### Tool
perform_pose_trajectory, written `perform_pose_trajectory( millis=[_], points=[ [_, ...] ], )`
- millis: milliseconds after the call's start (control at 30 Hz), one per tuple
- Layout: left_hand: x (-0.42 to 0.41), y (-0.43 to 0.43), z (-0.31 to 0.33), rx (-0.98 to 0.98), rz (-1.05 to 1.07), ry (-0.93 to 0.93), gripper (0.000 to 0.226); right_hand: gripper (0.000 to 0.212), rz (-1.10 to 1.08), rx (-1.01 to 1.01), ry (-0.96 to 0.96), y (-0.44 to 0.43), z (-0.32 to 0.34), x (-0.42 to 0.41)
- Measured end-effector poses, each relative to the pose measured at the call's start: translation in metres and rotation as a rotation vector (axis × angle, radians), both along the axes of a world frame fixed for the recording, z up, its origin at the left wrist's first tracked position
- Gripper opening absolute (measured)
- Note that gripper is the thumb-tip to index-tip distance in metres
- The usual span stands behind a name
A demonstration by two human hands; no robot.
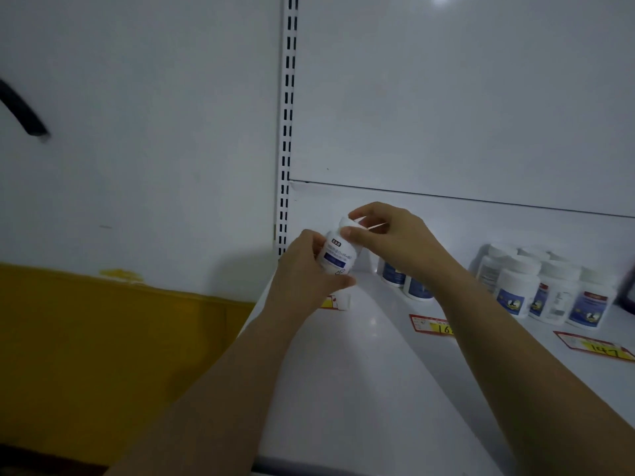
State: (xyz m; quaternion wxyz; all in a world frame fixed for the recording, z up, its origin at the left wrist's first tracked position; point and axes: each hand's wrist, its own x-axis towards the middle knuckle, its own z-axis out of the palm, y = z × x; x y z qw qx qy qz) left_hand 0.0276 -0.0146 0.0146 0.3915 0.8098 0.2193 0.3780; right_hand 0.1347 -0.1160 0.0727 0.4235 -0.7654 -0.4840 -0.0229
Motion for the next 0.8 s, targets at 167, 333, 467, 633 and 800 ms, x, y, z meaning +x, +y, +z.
perform_pose_trajectory(
  millis=[167,333,467,633,800],
  points=[
    [0.005,0.006,-0.004,-0.027,-0.001,0.013,0.059,0.031,-0.023,-0.069,-0.092,0.015,0.009,0.0],
    [0.004,0.012,-0.018,0.183,0.135,0.25,0.074,0.035,0.024,-0.11,-0.191,0.032,0.029,0.003],
    [-0.002,0.015,-0.028,0.263,0.151,0.495,0.1,0.035,0.051,-0.123,-0.233,0.061,0.037,0.005],
    [-0.001,0.013,-0.03,0.228,0.045,0.721,0.118,0.035,0.04,-0.147,-0.24,0.092,0.015,0.016],
    [0.002,0.014,-0.033,0.219,0.019,0.807,0.122,0.037,0.03,-0.279,-0.279,0.1,-0.009,0.028]
  ],
)
